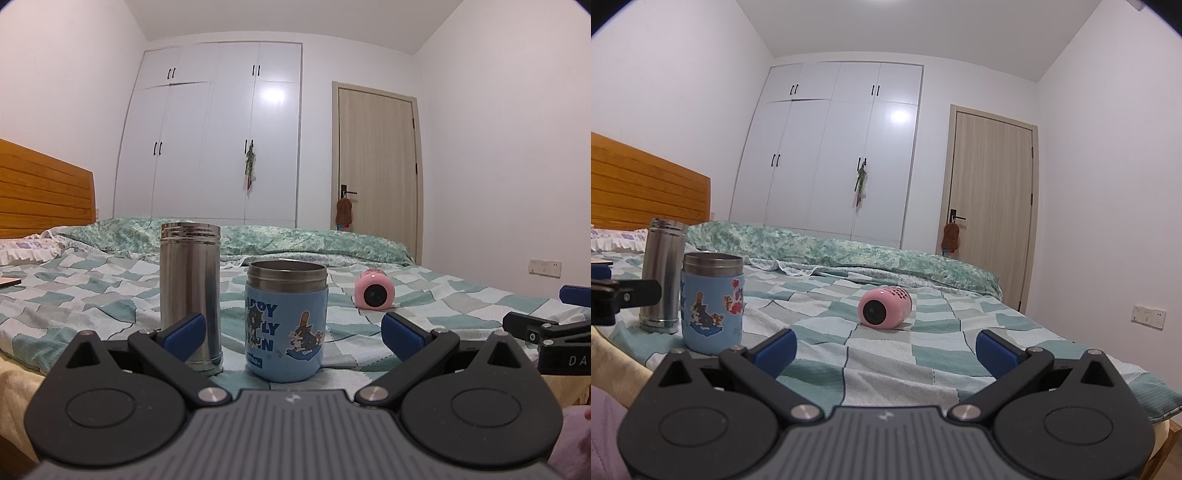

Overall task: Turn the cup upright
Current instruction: 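Move the left tool toward the pink cup while the right tool approaches it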

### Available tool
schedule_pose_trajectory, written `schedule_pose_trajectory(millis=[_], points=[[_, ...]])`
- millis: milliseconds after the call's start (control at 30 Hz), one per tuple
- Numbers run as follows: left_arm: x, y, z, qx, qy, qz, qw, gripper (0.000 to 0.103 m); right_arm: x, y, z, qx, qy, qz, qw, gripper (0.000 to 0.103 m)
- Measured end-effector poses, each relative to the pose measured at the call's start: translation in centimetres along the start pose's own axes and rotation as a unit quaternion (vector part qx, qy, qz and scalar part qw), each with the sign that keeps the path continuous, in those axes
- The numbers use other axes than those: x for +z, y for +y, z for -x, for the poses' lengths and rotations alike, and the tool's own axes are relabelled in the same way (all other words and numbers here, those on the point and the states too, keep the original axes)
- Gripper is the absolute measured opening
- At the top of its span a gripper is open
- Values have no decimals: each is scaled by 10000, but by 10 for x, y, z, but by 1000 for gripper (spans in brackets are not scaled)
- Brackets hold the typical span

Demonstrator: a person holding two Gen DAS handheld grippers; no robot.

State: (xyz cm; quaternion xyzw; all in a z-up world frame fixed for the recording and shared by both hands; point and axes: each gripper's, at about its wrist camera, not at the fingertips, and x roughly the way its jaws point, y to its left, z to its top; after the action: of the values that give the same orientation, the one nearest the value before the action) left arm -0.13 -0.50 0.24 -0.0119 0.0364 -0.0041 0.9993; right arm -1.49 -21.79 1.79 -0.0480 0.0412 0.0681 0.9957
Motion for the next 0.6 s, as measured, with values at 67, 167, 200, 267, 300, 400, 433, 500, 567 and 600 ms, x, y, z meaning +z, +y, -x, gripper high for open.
schedule_pose_trajectory(millis=[67,167,200,267,300,400,433,500,567,600], points=[[2,-2,0,-1,8,-39,10000,103,6,-7,-3,115,90,-116,9998,103],[8,-8,-6,-118,130,-181,9997,103,10,-18,-3,183,146,-303,9993,103],[10,-9,-8,-165,153,-196,9996,103,12,-21,-5,168,139,-318,9993,103],[17,-15,-12,-316,156,-210,9992,103,15,-28,-9,126,148,-287,9994,103],[21,-20,-14,-379,147,-242,9989,103,18,-34,-13,114,167,-274,9994,103],[34,-35,-25,-597,134,-345,9975,103,26,-49,-24,121,237,-306,9992,103],[39,-41,-30,-663,138,-378,9970,103,29,-54,-28,120,260,-322,9991,103],[48,-51,-41,-760,144,-423,9961,103,36,-67,-39,117,319,-347,9988,103],[56,-63,-56,-825,235,-486,9951,103,42,-77,-50,126,403,-362,9985,103],[59,-69,-64,-861,281,-519,9945,103,44,-82,-56,128,446,-366,9982,103]])
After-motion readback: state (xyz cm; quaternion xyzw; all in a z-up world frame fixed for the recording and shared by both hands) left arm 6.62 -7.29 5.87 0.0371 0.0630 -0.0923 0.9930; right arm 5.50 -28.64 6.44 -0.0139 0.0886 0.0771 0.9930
